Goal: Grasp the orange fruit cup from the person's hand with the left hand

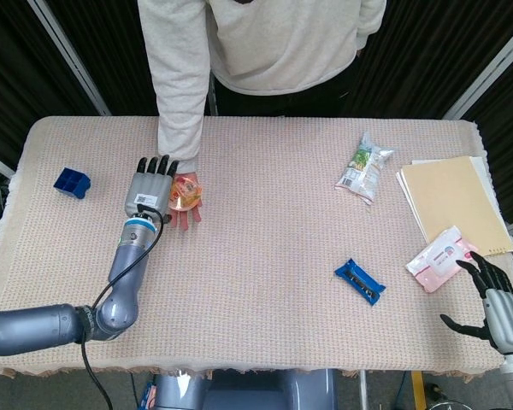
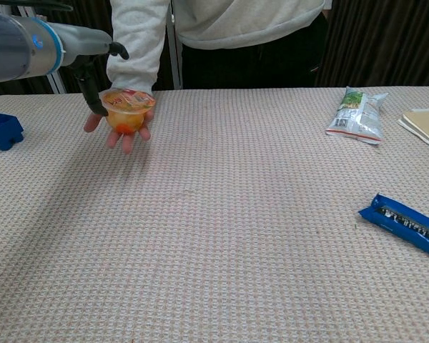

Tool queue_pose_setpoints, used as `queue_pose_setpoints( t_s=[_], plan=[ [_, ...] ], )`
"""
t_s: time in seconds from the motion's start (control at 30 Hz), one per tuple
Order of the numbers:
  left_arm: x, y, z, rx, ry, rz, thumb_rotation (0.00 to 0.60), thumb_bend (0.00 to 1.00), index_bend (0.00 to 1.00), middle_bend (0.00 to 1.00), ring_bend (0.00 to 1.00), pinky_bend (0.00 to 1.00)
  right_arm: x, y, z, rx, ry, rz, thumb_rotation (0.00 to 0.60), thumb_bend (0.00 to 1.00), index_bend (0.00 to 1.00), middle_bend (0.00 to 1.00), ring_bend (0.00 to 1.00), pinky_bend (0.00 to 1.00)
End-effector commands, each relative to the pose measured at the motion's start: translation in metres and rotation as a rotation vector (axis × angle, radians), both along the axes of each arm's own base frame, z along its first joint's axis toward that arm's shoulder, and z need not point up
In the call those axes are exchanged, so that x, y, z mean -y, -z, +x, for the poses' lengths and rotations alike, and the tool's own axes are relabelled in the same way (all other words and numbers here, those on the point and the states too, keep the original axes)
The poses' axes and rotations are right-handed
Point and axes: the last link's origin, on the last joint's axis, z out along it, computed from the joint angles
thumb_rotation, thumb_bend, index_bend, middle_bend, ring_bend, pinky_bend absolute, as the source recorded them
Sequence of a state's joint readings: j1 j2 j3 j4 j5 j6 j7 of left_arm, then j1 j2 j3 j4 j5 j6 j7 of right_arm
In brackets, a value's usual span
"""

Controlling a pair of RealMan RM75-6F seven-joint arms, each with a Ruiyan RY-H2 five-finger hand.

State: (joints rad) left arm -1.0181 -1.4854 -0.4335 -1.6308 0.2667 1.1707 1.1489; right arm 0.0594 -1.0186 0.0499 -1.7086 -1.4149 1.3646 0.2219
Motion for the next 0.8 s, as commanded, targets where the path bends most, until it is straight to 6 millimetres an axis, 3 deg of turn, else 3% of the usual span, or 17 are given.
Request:
queue_pose_setpoints(
  t_s=[0.03,0.3,0.8],
  plan=[
    [-0.012,0.016,0.013,-0.033,-0.012,0.008,0.600,0.22,0.09,0.00,0.00,0.08,0.000,-0.001,0.000,0.006,0.003,0.000,0.600,0.07,0.14,0.00,0.00,0.00],
    [-0.019,0.036,0.011,-0.080,-0.058,-0.008,0.600,0.23,0.15,0.00,0.01,0.13,0.000,-0.001,0.000,0.012,0.005,0.004,0.600,0.07,0.14,0.00,0.00,0.00],
    [-0.021,0.049,0.015,-0.080,-0.081,-0.014,0.600,0.23,0.19,0.01,0.04,0.17,0.000,-0.001,0.001,0.011,0.000,0.005,0.600,0.07,0.14,0.00,0.00,0.00]
  ],
)
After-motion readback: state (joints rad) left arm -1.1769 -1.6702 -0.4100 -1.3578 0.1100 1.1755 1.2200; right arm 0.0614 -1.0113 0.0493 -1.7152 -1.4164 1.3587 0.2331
